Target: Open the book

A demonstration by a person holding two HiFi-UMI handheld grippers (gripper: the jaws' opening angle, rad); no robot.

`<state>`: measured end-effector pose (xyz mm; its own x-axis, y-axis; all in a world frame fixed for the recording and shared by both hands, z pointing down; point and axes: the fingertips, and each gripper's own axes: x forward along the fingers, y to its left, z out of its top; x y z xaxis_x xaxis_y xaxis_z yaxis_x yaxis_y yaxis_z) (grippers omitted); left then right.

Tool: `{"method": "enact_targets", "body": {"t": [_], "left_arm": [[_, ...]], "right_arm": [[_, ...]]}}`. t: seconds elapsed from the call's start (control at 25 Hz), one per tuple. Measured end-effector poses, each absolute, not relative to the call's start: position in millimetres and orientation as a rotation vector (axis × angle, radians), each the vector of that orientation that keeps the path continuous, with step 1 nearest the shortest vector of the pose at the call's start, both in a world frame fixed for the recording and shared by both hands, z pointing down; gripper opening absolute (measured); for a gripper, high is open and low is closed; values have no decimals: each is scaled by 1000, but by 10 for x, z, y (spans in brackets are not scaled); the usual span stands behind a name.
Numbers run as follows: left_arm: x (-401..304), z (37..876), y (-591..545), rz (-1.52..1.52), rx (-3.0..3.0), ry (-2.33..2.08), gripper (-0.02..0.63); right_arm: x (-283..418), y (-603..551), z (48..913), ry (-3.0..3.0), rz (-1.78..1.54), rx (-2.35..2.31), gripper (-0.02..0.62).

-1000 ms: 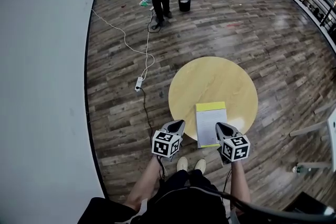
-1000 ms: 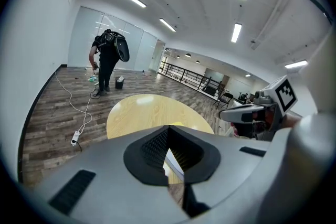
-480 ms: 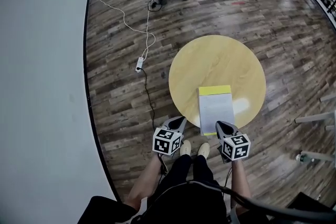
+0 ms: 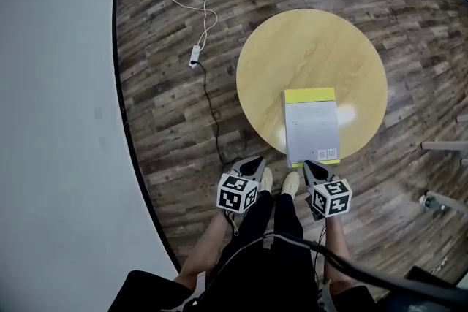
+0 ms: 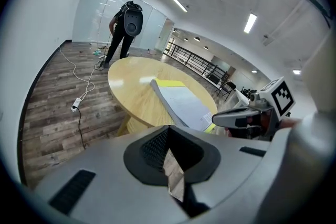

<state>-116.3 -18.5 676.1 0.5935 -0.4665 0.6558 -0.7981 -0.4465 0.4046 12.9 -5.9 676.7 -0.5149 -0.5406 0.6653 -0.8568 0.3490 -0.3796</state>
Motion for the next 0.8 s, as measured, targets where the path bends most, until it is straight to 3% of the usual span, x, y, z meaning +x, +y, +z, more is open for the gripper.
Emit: {"method": "enact_targets", "body": {"t": [0.56, 0.6, 0.68, 0.8], "left_arm": [[-1201, 6695, -156, 586, 2124, -988, -2], [-1204, 6699, -150, 586, 2121, -987, -2], [-1212, 6707, -142, 586, 2115, -987, -2], [-1233, 6722, -131, 584, 2110, -992, -2]], "right_arm": [[-7, -38, 6757, -2169, 989, 1191, 2], [-31, -27, 6770, -2166, 1003, 1173, 78], [-63, -7, 6804, -2150, 1012, 1149, 140], [-109, 16, 6849, -2130, 986, 1133, 157]]}}
